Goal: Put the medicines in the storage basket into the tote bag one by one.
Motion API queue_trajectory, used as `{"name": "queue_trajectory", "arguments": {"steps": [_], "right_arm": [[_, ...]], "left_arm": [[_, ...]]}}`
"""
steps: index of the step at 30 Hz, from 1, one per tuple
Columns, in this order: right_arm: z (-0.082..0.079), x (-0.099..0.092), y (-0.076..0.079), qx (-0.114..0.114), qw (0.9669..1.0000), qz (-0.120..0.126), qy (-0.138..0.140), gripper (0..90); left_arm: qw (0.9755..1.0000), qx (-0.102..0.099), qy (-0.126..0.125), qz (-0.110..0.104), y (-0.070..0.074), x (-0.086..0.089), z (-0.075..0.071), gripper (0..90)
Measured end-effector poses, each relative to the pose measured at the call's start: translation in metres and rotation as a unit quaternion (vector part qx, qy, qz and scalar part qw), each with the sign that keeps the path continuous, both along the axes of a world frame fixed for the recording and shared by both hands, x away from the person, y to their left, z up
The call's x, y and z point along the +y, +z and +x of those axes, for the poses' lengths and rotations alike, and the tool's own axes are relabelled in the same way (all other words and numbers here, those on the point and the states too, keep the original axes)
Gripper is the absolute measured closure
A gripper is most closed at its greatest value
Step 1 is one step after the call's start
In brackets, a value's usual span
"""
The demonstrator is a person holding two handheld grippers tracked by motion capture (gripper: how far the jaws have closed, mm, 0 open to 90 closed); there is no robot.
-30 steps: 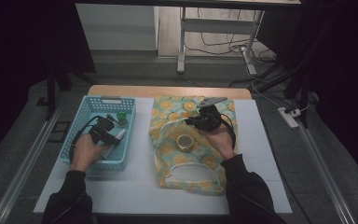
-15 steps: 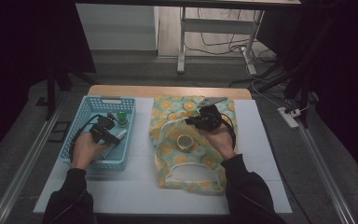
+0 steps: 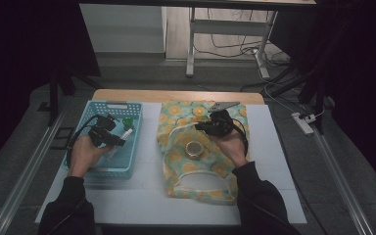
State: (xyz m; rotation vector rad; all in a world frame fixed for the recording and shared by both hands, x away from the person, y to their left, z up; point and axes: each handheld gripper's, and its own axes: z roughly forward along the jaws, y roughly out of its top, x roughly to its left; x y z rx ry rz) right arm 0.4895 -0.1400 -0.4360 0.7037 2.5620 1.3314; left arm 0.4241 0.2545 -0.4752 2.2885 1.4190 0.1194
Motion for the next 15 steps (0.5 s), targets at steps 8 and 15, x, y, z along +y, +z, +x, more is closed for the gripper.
{"name": "queue_trajectory", "arguments": {"steps": [8, 15], "right_arm": [[0.0, -0.001, 0.001, 0.0, 1.0, 0.004, 0.001, 89.6], [0.0, -0.001, 0.001, 0.0, 1.0, 0.005, 0.001, 89.6]], "left_arm": [[0.9996, -0.018, -0.006, -0.019, 0.015, 0.002, -0.009, 68.8], [0.9986, -0.02, -0.016, -0.046, 0.029, -0.002, -0.015, 68.8]]}}
